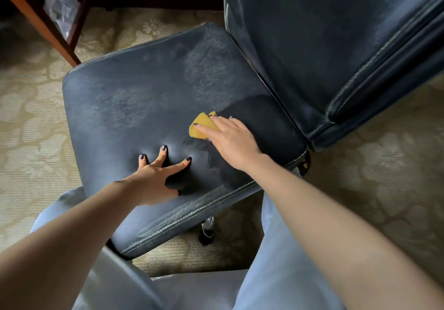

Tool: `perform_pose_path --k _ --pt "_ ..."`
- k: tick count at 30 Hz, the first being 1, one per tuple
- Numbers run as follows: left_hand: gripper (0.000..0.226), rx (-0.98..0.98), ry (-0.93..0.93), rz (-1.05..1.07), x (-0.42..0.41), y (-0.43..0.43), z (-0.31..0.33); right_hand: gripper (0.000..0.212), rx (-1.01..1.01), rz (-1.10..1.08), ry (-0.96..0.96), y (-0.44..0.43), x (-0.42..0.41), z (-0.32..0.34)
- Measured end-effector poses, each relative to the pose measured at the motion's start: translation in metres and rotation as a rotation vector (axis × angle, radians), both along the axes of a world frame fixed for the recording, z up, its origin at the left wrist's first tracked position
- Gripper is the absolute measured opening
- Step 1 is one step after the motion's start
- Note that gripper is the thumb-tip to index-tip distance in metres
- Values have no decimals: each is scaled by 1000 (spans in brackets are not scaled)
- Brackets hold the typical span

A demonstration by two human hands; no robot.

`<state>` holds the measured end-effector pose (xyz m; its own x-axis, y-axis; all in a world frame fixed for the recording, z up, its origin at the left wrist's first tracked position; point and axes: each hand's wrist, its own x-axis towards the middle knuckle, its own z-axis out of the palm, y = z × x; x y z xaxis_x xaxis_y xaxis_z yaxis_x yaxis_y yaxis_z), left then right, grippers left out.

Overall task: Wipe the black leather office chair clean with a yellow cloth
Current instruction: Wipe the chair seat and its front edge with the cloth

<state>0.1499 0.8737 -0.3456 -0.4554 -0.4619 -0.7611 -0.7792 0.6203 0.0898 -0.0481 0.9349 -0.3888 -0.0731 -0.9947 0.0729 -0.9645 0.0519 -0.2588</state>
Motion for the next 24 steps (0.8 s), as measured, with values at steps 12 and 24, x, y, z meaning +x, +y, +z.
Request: perform_pose_path --k 12,24 --pt "57 -57 -131 -173 -12 1 18 47 30 -618 43 53 -72 -14" --pt "67 9 0 1 0 1 3 43 -224 -625 -158 107 67 -32"
